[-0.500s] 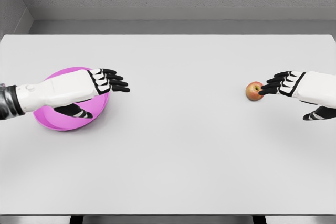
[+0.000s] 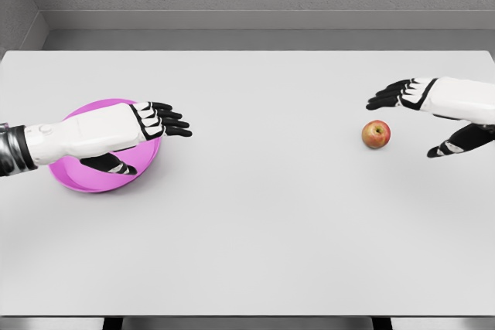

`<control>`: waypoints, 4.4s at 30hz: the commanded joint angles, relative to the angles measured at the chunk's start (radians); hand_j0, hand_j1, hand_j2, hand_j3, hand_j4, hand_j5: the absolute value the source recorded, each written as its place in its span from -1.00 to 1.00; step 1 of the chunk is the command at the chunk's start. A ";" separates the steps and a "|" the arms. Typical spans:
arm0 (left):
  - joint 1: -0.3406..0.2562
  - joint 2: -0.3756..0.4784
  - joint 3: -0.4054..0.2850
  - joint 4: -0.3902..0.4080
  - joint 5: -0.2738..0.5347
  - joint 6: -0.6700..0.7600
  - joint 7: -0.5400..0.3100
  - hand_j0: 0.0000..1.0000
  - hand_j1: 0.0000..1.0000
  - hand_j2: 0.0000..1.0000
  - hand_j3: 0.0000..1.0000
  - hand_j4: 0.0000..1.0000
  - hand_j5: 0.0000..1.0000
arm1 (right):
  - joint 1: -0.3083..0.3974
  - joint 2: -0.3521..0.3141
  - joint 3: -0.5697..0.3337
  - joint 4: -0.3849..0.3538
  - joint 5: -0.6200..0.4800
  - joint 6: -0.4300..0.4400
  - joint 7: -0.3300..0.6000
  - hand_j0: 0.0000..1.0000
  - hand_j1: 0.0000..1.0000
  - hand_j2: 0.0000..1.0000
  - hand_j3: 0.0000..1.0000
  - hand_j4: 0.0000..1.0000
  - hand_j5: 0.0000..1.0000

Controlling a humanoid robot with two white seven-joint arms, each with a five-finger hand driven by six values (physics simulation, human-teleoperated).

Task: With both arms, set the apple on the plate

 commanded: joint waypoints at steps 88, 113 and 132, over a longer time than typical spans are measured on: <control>-0.001 -0.025 0.000 0.003 -0.012 0.001 -0.022 1.00 1.00 1.00 1.00 1.00 1.00 | -0.149 0.418 0.135 0.658 0.255 0.044 0.039 0.13 0.13 0.13 0.13 0.13 0.13; -0.002 -0.024 0.000 0.003 -0.012 0.001 -0.022 1.00 1.00 1.00 1.00 1.00 1.00 | -0.193 0.427 0.280 0.284 -0.032 0.018 0.039 0.14 0.14 0.14 0.14 0.14 0.14; -0.224 -0.336 -0.185 0.026 -0.011 0.001 -0.223 1.00 1.00 1.00 1.00 1.00 1.00 | 0.031 0.445 -0.535 0.733 0.088 0.002 0.039 1.00 1.00 1.00 1.00 1.00 1.00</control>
